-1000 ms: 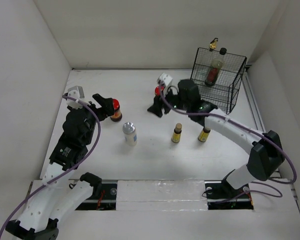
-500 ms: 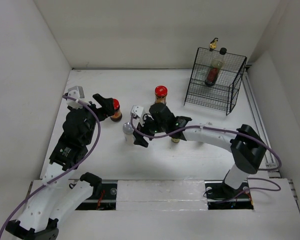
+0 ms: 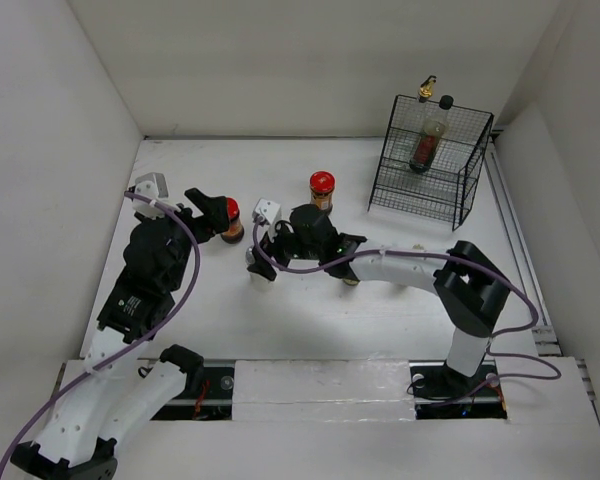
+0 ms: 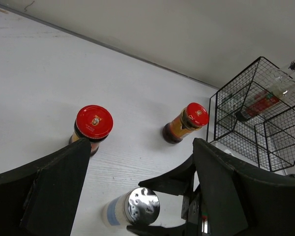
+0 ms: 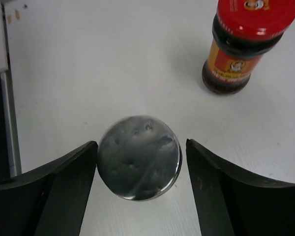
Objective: Organize the condiment bottles
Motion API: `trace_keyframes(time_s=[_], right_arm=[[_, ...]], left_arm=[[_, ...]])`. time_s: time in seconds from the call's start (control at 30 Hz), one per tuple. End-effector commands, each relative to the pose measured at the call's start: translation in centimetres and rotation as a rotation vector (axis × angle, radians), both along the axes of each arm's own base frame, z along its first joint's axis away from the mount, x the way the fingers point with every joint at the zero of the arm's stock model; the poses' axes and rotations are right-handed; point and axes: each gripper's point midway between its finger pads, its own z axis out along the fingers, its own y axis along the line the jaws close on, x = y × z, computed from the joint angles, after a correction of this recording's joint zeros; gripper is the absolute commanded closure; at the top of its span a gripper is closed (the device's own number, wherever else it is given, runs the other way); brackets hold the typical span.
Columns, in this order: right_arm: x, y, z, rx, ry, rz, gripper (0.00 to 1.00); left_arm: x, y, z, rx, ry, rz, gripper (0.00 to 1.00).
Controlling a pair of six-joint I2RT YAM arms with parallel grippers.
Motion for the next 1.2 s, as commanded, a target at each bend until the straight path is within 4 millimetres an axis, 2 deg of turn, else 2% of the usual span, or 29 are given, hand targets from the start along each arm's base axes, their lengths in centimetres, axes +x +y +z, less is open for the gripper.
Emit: trace_keyframes(time_s=[0.0, 0.03, 0.07, 0.1, 0.2, 0.33, 0.37, 0.43, 0.47, 0.5, 0.53, 0.57, 0.6, 0.63, 0.67, 0.7, 0.73, 0.77, 0.87, 0.9, 0.93, 0.97, 1.0, 1.03, 1.07, 1.1, 1.13, 1.17], right_arm=[[0.2, 2.6, 4.9, 0.182, -0.065, 0.017, 0.24], [0.1, 2.7, 5.3, 0.195, -0.072, 0.026, 0.35], [0.3, 3.0, 5.3, 0.199, -0.064, 0.024, 0.54], [0.2, 2.9, 5.1, 0.192, -0.059, 0.024, 0.57], [0.5, 2.8, 5.5, 0.196, -0.069, 0.003, 0.58], [1.0, 1.3, 9.9, 0.259, -0.126, -0.044, 0.58], [1.3, 0.1, 13.0, 0.307, -0.162, -0.059, 0.58], [2.8, -2.1, 16.9, 0.374, -0.225, -0.130, 0.59], [2.8, -4.0, 19.8, 0.419, -0.263, -0.163, 0.59], [3.4, -5.3, 21.5, 0.443, -0.289, -0.204, 0.59], [5.4, -7.8, 22.6, 0.458, -0.310, -0.304, 0.61], [6.1, -9.5, 23.6, 0.471, -0.331, -0.349, 0.62], [6.2, -11.8, 26.2, 0.517, -0.364, -0.395, 0.62], [7.4, -13.9, 26.8, 0.523, -0.383, -0.478, 0.62], [9.6, -17.1, 26.7, 0.497, -0.395, -0.581, 0.65], [10.2, -19.4, 28.6, 0.514, -0.407, -0.652, 0.65], [11.2, -21.4, 27.8, 0.479, -0.367, -0.725, 0.66], [13.0, -25.2, 28.0, 0.473, -0.383, -0.837, 0.66], [14.5, -30.9, 28.5, 0.475, -0.392, -0.977, 0.66], [15.6, -34.7, 28.7, 0.474, -0.404, -1.091, 0.66], [15.9, -36.4, 29.3, 0.482, -0.413, -1.130, 0.66], [16.6, -37.8, 29.0, 0.476, -0.407, -1.168, 0.68], [17.3, -40.7, 29.1, 0.465, -0.426, -1.235, 0.68], [17.5, -42.0, 30.5, 0.488, -0.448, -1.261, 0.69], [18.8, -42.9, 29.6, 0.460, -0.428, -1.281, 0.69], [19.5, -43.9, 29.7, 0.448, -0.426, -1.305, 0.69], [20.0, -45.7, 29.8, 0.435, -0.430, -1.337, 0.70], [21.0, -46.5, 30.3, 0.432, -0.434, -1.347, 0.70]], left_arm=[[-0.2, 0.2, 2.1, -0.018, -0.063, -0.001, 0.19], [-0.2, 0.2, 2.1, -0.018, -0.063, -0.001, 0.19], [-0.2, 0.2, 2.1, -0.018, -0.063, -0.001, 0.19], [-0.1, 0.2, 2.3, -0.022, -0.071, -0.001, 0.19], [-0.2, 0.0, 2.1, -0.019, -0.063, -0.010, 0.19], [-0.2, 0.0, 2.3, -0.022, -0.071, -0.010, 0.19], [-0.2, 0.0, 2.3, -0.022, -0.071, -0.010, 0.19], [-0.2, -0.2, 2.3, -0.023, -0.071, -0.019, 0.19], [-0.2, -0.2, 2.3, -0.023, -0.071, -0.019, 0.19], [-0.2, -0.2, 2.3, -0.023, -0.071, -0.019, 0.19], [-0.4, -0.1, 2.5, -0.027, -0.079, -0.019, 0.19], [-0.4, -0.1, 2.5, -0.027, -0.079, -0.019, 0.19], [-0.4, -0.1, 2.5, -0.027, -0.079, -0.019, 0.19], [-0.4, 0.0, 2.3, -0.023, -0.071, -0.019, 0.19], [-0.7, 0.1, 2.5, -0.027, -0.080, -0.019, 0.19], [-0.6, 0.0, 2.8, -0.032, -0.090, -0.019, 0.19], [-0.6, 0.0, 2.4, -0.028, -0.082, -0.019, 0.19], [-0.6, -0.1, 2.4, -0.029, -0.082, -0.028, 0.19], [-0.6, -0.1, 2.4, -0.029, -0.082, -0.028, 0.19], [-0.6, -0.1, 2.4, -0.029, -0.082, -0.028, 0.19], [-0.6, -0.1, 2.4, -0.029, -0.082, -0.028, 0.19], [-0.6, -0.1, 2.4, -0.029, -0.082, -0.028, 0.19], [-0.4, -0.4, 2.1, -0.025, -0.072, -0.037, 0.19], [-0.4, -0.4, 2.1, -0.025, -0.071, -0.037, 0.19], [-0.4, -0.4, 2.1, -0.025, -0.071, -0.037, 0.19], [-0.4, -0.4, 2.1, -0.025, -0.071, -0.037, 0.19], [-0.4, -0.4, 2.1, -0.025, -0.071, -0.037, 0.19], [-0.4, -0.4, 2.1, -0.025, -0.071, -0.037, 0.19]])
